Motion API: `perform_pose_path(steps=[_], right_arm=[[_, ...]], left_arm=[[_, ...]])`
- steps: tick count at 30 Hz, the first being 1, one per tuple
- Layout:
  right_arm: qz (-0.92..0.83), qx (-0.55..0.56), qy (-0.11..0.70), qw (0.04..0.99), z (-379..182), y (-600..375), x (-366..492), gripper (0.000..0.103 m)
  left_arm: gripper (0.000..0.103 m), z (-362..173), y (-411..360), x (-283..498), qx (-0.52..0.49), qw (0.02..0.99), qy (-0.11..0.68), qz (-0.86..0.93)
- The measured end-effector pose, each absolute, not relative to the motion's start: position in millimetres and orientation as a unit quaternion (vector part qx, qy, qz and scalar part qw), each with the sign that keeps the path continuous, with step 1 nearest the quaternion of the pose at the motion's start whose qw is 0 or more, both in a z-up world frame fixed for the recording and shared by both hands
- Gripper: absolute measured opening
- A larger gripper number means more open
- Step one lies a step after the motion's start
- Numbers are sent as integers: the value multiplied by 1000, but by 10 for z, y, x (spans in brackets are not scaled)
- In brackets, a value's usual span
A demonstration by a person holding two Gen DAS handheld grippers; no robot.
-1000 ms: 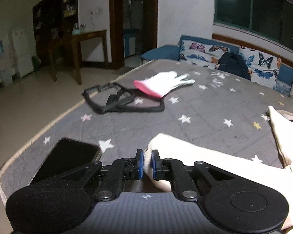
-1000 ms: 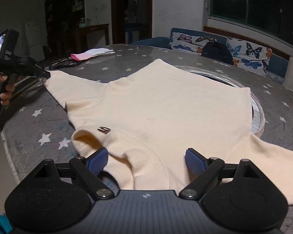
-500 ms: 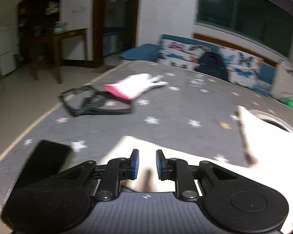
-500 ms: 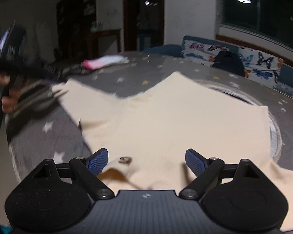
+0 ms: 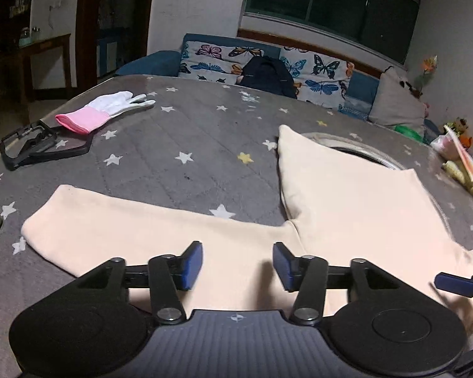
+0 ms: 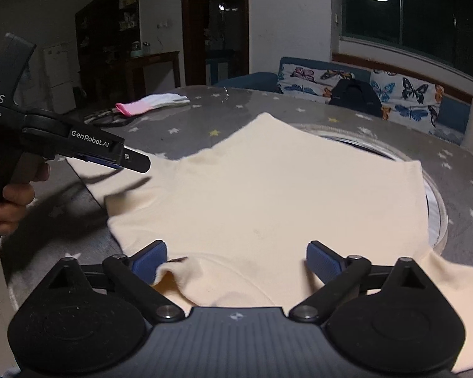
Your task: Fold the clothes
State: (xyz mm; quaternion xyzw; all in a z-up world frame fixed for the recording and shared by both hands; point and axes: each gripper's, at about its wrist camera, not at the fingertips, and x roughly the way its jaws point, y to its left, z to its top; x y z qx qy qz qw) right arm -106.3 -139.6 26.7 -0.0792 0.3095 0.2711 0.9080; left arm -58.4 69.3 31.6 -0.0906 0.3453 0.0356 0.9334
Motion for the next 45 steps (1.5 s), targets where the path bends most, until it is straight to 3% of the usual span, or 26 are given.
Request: perform_pose_path(steps=[10, 14, 45], right_arm=[[266, -66, 322, 906, 222, -1444, -1020, 103], [265, -69, 323, 906, 216, -1423, -1019, 103], [263, -75, 324, 906, 218, -1406, -1018, 103]], left_arm=[[85, 211, 544, -546, -55, 939, 333, 63], [102, 167, 499, -535, -44, 938, 338, 70], [103, 99, 444, -535, -27, 940, 331, 84]])
